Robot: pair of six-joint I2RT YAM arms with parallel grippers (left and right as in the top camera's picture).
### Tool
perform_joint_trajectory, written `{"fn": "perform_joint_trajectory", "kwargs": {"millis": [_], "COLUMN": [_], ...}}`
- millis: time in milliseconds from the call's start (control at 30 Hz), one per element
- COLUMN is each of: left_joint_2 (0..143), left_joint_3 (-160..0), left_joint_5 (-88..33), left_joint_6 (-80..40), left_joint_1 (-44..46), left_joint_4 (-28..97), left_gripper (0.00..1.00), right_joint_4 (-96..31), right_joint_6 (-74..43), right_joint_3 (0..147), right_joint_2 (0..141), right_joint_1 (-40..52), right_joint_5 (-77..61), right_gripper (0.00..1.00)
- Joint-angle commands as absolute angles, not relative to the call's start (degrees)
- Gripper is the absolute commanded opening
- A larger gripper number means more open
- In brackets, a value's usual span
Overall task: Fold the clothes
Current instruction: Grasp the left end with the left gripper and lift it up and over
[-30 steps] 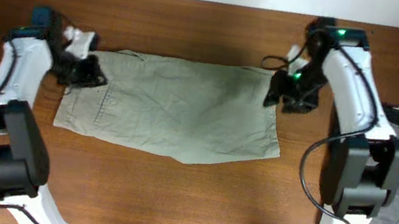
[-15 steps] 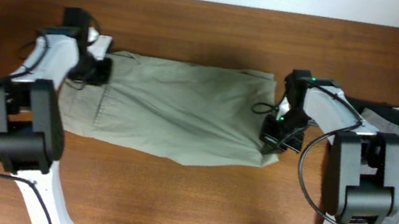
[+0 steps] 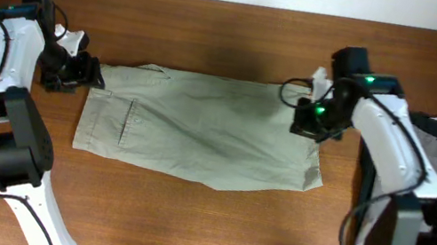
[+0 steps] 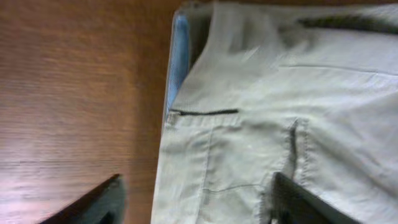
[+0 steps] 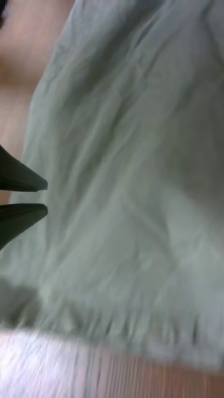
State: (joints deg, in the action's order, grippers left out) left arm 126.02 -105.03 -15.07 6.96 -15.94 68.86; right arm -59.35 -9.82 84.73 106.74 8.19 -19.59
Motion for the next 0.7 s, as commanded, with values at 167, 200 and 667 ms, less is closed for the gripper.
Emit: {"fn": "perform_joint_trajectory", "kwargs": {"millis": [167,200,667], "left_joint_2": [126.04,126.13,131.28], "left_joint_3": [-96.09,-94.52,-88.71], "left_joint_5": [-17.19,-17.26,-32.16], "left_joint_6": [7.42,7.40,15.09], "left_joint_1": [-17.54,-17.54,-12.62], "left_joint_4": [64.34,64.14,59.99], "left_gripper": [0.94,0.94,0.16], "right_joint_4": [-55.64,-55.68,-56.10], "right_joint_6": [-23.00,-23.07,-23.00], "right_joint_3": [83.46,83.46,83.42], "right_joint_2": [118.45,119.92,122.65], "right_joint_1": [13.58,13.58,13.65], "right_joint_5": [-21.23,-21.30,-21.89], "right_gripper": [0.08,0.08,0.06]}}
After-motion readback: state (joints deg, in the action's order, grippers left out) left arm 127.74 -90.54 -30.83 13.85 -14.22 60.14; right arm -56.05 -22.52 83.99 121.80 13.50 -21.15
